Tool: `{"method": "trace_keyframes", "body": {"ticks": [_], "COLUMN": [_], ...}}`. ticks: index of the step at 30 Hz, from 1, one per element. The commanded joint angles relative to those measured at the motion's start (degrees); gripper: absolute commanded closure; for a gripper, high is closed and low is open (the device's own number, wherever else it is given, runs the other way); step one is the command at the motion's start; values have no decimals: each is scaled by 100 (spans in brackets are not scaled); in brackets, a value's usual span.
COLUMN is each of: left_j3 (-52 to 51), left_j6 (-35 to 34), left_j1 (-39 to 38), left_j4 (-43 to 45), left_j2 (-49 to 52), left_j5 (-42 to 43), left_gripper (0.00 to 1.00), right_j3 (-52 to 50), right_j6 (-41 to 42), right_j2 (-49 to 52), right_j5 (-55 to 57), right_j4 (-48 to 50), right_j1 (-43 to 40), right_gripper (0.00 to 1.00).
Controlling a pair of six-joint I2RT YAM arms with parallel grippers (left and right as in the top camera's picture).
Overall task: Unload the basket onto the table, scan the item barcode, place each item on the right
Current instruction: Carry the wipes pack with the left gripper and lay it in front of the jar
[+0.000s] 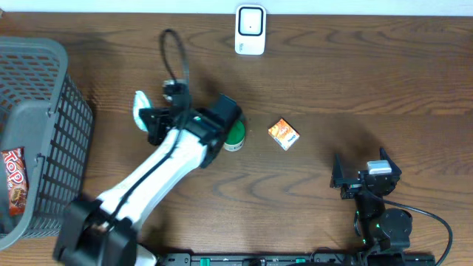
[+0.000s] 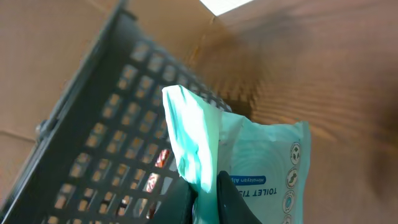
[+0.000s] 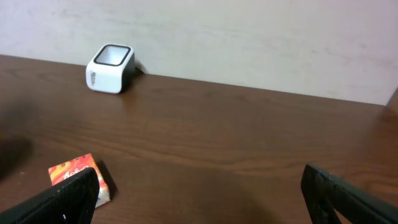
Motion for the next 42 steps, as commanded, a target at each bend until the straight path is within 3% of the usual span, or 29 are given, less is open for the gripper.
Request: {"method": "trace_keyframes", "body": {"ticks": [1,9,24,36,38,42], "left_j3": [-37,-63,-590,-1054,-1054,-1054], "left_j6": [-120,-562,-1325,-1353,-1263,-1163], "left_j1": [-229,-566,-1180,-1788,-1867,-2024], "left_j4": [-28,11,-166,-153,-133,-136], "left_j2": [431,848,848,848,848,848], "left_j5": [-299,723,1340,1434,1436,1438], "left_gripper": [93,92,91,83,74,67], "right_j3": [-17,-17,-17,-17,-17,-17], "right_j6": [66,66,66,66,66,66], "right_j2": [-9,-9,-9,-9,-9,-9], "right_j5": [-7,-9,-9,-9,-7,-7], "right_j4": [-11,-11,-13,-11,-11,-11], "right_j1": [-57,-57,-57,-57,-57,-57], "right_gripper": [1,1,1,1,1,1]}}
